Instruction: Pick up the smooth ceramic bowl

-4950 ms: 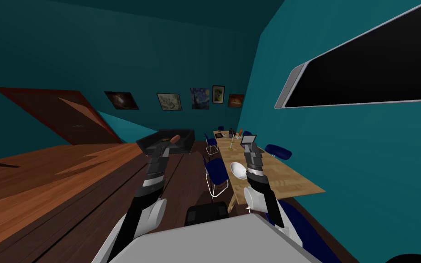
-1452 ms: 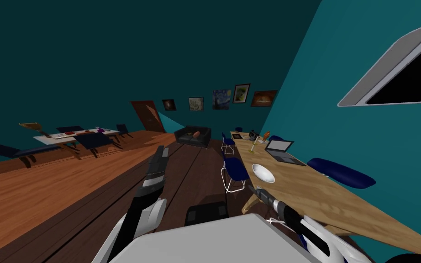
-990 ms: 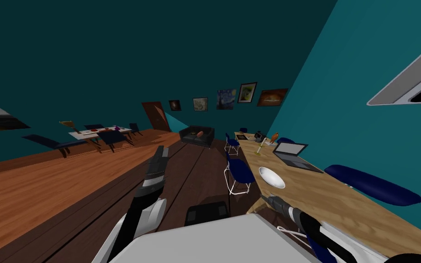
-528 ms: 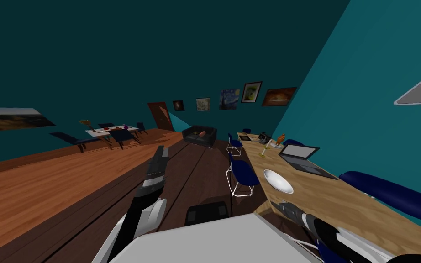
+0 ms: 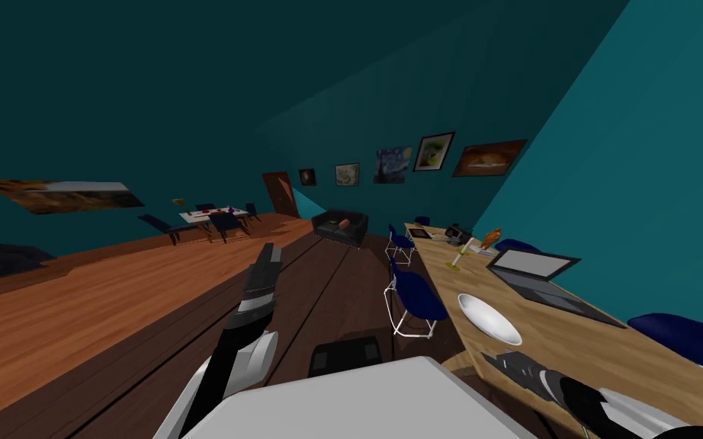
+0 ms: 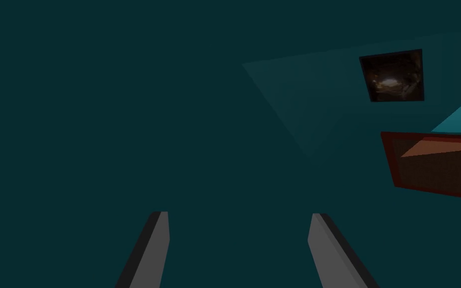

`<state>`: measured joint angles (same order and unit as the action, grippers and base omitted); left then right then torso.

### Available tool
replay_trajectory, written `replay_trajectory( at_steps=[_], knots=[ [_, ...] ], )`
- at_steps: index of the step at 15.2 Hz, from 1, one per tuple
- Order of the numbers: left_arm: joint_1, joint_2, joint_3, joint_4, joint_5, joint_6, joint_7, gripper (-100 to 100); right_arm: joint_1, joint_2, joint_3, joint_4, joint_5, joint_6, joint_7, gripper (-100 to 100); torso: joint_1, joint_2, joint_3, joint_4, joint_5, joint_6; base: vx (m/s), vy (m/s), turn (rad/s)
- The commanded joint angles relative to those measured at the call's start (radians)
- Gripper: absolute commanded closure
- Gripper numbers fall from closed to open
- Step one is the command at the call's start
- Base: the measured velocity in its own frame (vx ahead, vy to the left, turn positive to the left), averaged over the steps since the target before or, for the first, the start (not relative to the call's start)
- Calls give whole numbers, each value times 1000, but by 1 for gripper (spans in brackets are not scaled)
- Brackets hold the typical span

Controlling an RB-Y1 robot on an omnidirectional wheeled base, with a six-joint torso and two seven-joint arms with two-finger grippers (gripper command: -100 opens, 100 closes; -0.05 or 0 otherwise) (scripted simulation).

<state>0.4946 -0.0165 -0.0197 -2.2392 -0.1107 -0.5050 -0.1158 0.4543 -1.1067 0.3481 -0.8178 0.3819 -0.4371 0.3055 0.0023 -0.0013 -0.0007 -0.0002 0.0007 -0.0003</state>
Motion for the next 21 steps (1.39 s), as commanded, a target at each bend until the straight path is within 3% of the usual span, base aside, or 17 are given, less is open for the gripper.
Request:
replay_trajectory(
  at_steps=[1, 3, 4, 5, 7, 9, 13, 15, 16, 19, 20, 21],
  knots=[
    [0, 0, 0, 0, 0, 0, 0, 0, 11, -36, 15, 31, 16, 11, 5, -100, 0, 0, 0, 0, 0, 0, 37, 41, 138],
    [0, 0, 0, 0, 0, 0, 0, 0, 11, -36, 15, 31, 16, 11, 5, -100, 0, -1, 0, 0, 0, 0, 36, 27, 82],
    [0, 0, 0, 0, 0, 0, 0, 0, 2, -64, 41, 96, 42, 16, 12, -100, -1, 0, 0, 0, 0, 0, 56, 33, 202],
    [0, 0, 0, 0, 0, 0, 0, 0, -2, -73, 54, 118, 54, 18, 15, -100, -1, -1, 0, 0, 0, -1, 94, 41, 403],
    [0, 0, 0, 0, 0, 0, 0, 0, -2, -73, 54, 123, 54, 18, 15, -100, 0, -4, -2, -1, 0, -1, 81, 23, 143],
    [0, 0, 0, 0, 0, 0, 0, 0, -10, -82, 77, 166, 74, 19, 20, -100, -1, -3, -2, -1, 0, 0, 63, 12, 102],
    [0, 0, 0, 0, 0, 0, 0, 0, -14, -82, 87, 182, 82, 19, 22, -100, -3, -2, -1, 0, -1, 0, 53, -4, 97],
    [0, 0, 0, 0, 0, 0, 0, 0, -21, -56, 117, 204, 100, 13, 25, -100, -3, 0, 0, 0, -1, 0, 42, -7, 108],
    [0, 0, 0, 0, 0, 0, 0, 0, -23, -67, 97, 208, 90, 10, 29, -100, -3, -1, 0, 0, -1, 0, 39, -9, 82],
    [0, 0, 0, 0, 0, 0, 0, 0, -42, -14, 100, 228, 98, 40, 47, -100, -7, 2, 1, 0, -2, 0, -8, -68, 81],
    [0, 0, 0, 0, 0, 0, 0, 0, -49, -21, 103, 239, 100, 22, 45, -100, -8, 3, 2, 1, -2, 0, -13, -50, 31],
    [0, 0, 0, 0, 0, 0, 0, 0, -47, -21, 104, 234, 99, 28, 44, 100, -7, 3, 2, 1, -2, 1, -3, -19, 5]
  ],
)
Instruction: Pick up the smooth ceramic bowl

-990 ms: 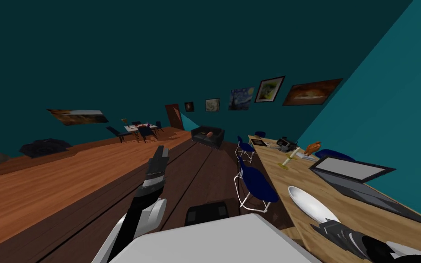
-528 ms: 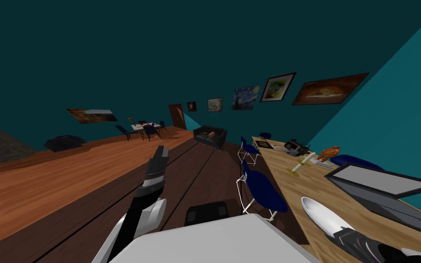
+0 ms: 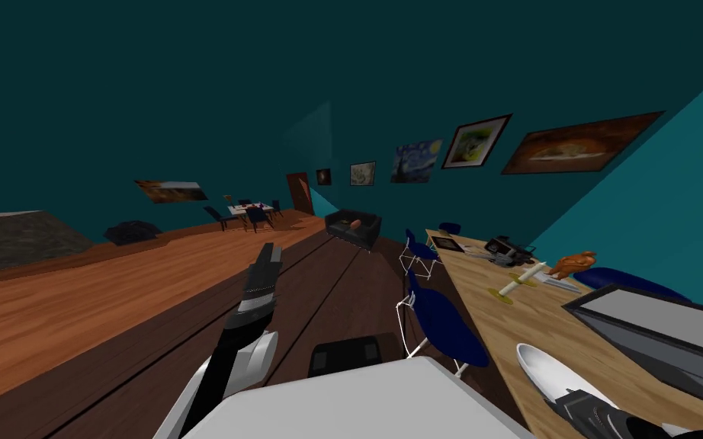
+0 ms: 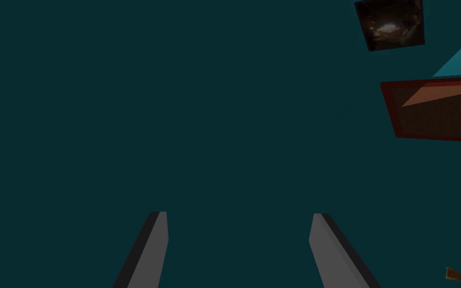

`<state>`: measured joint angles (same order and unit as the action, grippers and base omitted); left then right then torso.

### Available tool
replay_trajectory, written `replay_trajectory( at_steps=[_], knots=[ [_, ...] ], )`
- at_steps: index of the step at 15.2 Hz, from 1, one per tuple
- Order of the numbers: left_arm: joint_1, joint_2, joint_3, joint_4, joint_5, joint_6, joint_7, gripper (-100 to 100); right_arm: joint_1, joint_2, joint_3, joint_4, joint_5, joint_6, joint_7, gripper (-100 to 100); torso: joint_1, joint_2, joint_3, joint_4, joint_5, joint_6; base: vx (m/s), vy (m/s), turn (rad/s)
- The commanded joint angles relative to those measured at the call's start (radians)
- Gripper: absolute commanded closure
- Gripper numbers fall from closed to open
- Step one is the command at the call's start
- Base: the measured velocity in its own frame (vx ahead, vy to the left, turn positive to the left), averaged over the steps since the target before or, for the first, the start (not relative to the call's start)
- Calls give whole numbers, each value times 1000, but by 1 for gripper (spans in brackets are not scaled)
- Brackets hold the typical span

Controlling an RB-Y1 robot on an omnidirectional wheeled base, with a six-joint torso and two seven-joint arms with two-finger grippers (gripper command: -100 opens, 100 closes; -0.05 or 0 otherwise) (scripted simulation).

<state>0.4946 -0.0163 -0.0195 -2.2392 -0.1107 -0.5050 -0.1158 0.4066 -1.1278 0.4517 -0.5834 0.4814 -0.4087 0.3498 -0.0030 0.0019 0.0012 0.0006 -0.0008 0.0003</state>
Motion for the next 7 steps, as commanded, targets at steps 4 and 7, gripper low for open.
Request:
replay_trajectory(
  at_steps=[4, 7],
  knots=[
    [0, 0, 0, 0, 0, 0, 0, 0, 0, 0, 0, 0, 0, 0, 0, 100, 2, 0, 0, 0, 0, 0, 0, -3, 1],
    [0, 0, 0, 0, 0, 0, 0, 0, 16, -27, -3, -16, -5, -11, -6, 100, 6, 0, 0, 0, 2, 2, 15, 50, -96]
  ],
)
